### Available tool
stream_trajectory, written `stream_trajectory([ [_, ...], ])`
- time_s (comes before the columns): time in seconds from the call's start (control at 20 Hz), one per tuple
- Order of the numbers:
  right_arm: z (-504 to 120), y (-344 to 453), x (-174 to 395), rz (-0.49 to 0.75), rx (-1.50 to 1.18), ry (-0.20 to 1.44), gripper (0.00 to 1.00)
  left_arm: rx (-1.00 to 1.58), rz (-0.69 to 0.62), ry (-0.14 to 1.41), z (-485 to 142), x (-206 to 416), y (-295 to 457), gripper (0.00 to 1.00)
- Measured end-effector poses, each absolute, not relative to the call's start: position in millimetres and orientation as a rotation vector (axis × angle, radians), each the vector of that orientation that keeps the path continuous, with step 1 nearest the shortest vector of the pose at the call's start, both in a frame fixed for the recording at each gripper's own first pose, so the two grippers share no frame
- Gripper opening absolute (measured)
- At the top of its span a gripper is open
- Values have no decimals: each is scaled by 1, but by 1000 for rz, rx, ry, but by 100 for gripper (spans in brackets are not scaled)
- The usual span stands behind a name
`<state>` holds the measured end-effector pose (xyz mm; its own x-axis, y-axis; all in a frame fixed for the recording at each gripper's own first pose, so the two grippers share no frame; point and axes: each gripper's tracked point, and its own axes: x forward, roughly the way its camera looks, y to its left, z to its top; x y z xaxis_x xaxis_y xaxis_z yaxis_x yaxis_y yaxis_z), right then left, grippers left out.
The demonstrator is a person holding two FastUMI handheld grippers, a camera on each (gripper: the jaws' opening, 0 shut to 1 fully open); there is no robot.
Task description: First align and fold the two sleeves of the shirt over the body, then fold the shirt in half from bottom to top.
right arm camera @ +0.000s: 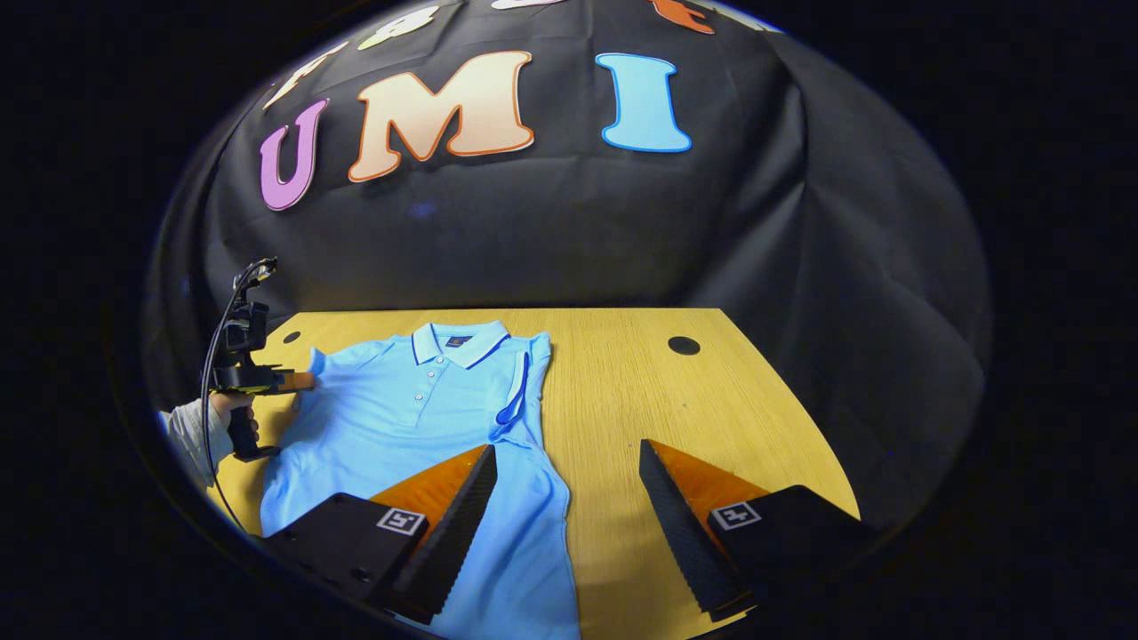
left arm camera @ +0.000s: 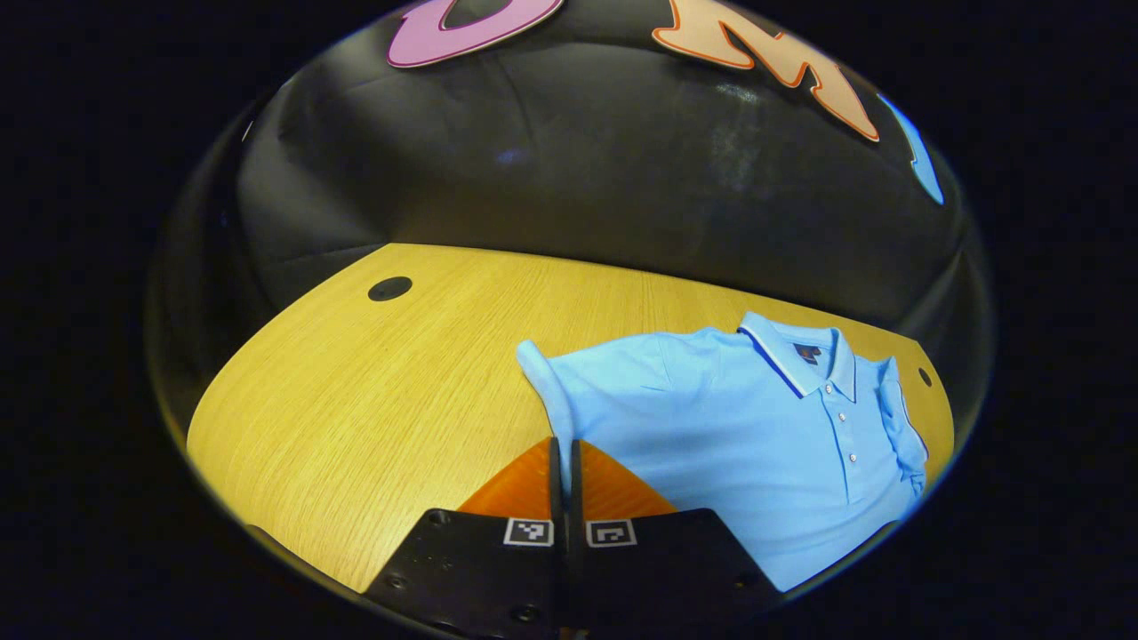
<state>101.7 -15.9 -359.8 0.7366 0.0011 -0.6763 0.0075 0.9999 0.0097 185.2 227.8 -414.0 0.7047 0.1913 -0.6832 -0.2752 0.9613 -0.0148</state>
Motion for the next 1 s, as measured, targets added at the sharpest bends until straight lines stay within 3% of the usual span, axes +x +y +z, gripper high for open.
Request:
stream_trajectory([
  [0.35,-349,-26,95,-21,29,724,100,-82,81,682,-366,215,143,0],
  [0.8,-350,-4,97,-13,61,711,100,-64,-106,694,-375,212,56,2],
  [0.85,-349,-2,98,-14,61,706,100,-69,-116,688,-368,206,54,15],
  [0.95,-345,6,101,-15,63,688,100,-54,-125,655,-361,205,59,100],
  [1.0,-343,8,100,-14,64,681,100,-47,-128,634,-345,197,62,94],
])
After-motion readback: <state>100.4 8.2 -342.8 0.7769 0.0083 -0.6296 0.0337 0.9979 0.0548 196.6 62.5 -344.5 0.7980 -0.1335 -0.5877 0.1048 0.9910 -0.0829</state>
